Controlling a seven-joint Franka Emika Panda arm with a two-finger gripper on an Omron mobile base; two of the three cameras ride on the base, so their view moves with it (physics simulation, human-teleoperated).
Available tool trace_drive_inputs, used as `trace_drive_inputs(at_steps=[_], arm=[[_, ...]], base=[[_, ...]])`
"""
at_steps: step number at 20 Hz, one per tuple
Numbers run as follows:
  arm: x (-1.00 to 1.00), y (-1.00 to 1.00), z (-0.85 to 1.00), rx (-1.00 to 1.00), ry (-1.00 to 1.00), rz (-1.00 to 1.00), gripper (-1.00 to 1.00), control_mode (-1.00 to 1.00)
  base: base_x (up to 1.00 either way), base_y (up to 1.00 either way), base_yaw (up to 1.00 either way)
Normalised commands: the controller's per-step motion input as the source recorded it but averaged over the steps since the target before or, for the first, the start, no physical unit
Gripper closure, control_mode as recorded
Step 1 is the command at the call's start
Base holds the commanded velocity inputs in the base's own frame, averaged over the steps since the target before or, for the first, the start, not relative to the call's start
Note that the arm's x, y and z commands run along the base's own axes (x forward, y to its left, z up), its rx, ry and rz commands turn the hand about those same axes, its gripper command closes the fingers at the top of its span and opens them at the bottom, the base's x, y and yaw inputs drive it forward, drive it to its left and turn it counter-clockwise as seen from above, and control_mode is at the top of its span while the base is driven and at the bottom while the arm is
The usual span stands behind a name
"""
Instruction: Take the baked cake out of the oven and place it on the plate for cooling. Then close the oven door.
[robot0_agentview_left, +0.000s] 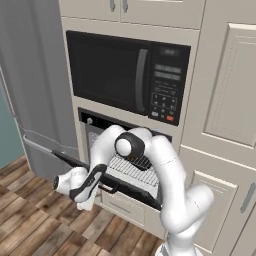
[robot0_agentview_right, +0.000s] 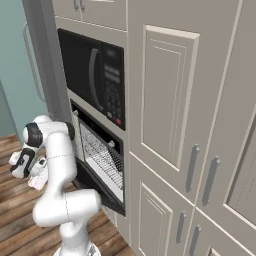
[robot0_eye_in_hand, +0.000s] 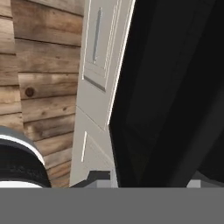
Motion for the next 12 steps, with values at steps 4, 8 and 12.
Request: trace_drive_inputs(at_steps=[4, 8, 12], arm=[[-0.58, 0.58, -1.00, 0.01, 0.36, 0.09, 1.00, -1.00], [-0.36, 0.38, -1.00, 0.00, 0.29, 0.10, -1.00, -1.00], [-0.25, 0.09, -0.78, 0.00, 0.09, 0.10, -1.00, -1.00]], base=[[0.00, 0.00, 0.00], [0.00, 0.00, 0.00], [0.00, 0.00, 0.00]])
